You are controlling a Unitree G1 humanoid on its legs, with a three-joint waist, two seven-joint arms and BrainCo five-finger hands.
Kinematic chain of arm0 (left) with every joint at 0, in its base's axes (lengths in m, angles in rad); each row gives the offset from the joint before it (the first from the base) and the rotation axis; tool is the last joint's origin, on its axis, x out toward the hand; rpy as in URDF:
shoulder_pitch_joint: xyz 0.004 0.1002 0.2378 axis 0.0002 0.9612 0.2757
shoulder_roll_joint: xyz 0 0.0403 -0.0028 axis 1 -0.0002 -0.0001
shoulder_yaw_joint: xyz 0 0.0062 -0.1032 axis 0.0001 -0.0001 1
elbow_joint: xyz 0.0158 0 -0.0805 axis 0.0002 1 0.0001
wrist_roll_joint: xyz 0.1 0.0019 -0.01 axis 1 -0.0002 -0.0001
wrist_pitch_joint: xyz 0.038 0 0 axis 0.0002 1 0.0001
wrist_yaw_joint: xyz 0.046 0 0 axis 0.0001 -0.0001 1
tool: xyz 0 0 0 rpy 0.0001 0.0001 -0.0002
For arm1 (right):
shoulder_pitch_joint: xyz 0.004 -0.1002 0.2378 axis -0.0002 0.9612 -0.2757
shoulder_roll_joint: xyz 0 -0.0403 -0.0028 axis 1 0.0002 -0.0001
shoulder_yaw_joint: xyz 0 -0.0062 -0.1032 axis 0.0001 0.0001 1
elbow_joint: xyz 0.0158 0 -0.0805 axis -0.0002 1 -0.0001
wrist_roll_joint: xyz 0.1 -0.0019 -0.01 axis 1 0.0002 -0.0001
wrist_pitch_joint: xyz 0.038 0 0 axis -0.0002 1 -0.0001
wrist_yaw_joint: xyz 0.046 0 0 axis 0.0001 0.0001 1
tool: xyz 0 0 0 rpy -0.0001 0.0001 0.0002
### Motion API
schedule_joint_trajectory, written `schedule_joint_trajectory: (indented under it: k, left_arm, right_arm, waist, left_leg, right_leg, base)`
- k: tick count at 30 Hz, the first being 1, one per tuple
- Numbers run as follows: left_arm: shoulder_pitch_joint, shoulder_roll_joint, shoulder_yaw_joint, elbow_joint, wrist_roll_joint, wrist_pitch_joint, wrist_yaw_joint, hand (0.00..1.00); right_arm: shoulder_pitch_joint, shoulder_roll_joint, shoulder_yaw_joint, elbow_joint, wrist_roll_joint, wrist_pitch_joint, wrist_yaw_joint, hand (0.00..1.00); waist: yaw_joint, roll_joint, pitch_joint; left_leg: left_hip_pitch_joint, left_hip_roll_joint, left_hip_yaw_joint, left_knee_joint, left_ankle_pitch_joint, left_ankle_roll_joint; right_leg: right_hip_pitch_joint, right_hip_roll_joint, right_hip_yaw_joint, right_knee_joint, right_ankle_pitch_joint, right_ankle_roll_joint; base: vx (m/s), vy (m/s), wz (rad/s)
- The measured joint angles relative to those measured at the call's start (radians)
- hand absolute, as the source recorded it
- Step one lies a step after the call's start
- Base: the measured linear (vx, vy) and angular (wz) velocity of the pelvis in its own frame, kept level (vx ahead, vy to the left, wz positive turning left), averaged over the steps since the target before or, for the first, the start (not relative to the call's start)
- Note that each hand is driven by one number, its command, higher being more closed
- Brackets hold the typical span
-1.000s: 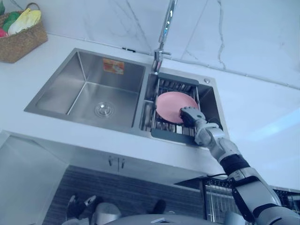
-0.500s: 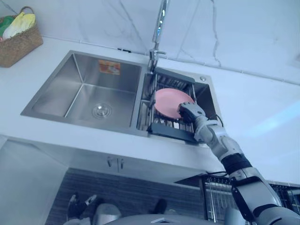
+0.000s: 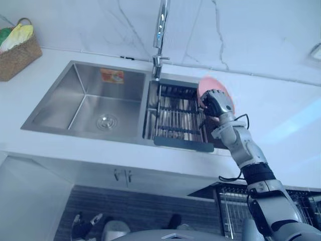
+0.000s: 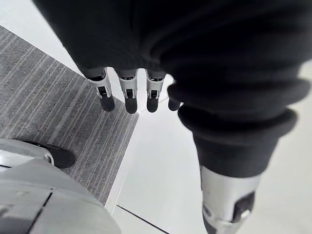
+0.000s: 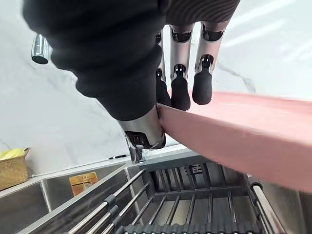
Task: Walk over to the sink, pick up the cup, carry it to the dishwasher, place the cup inside the dishwasher, then close the dishwasher door
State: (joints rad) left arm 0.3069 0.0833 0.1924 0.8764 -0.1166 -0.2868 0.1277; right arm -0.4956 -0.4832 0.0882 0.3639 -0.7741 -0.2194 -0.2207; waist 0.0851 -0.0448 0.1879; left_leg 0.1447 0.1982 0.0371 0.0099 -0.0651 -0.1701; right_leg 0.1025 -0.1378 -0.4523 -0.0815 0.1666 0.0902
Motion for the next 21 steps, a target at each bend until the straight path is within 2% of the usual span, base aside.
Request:
schedule_joint_trajectory:
  k: [5, 17, 21]
  left_arm:
    - [-0.001, -0.005, 0.0, 0.0, 0.0, 0.0, 0.0, 0.0]
    - [-0.001, -0.005, 0.001, 0.0, 0.0, 0.0, 0.0, 0.0]
    - [0.0, -0.005, 0.001, 0.0, 0.0, 0.0, 0.0, 0.0]
  right_arm:
    - [0.0, 0.0, -0.02, 0.0, 0.001, 0.0, 0.017, 1.0]
    - [0.0, 0.0, -0.02, 0.002, 0.024, -0.002, 0.069, 1.0]
    - [0.0, 0.0, -0.02, 0.001, 0.037, -0.015, 0.071, 1.0]
  waist:
    - [-0.001, 0.008, -0.006]
    - [-0.004, 0.002, -0.012]
    - [-0.005, -0.003, -0.027]
  left_leg:
    - [0.011, 0.0, 0.003, -0.018, 0.011, 0.0]
    - [0.014, 0.0, 0.004, -0.023, 0.014, 0.001]
    - [0.015, 0.0, 0.004, -0.025, 0.014, 0.001]
  right_leg:
    - [-0.001, 0.0, 0.0, 0.0, 0.0, 0.0]
    - [-0.001, 0.0, 0.0, 0.0, 0.001, 0.001]
    - [-0.001, 0.0, 0.0, 0.0, 0.001, 0.001]
  base:
    - [0.0, 0.0, 0.0]
    - [0.0, 0.002, 0.0]
    - [0.0, 0.0, 0.0]
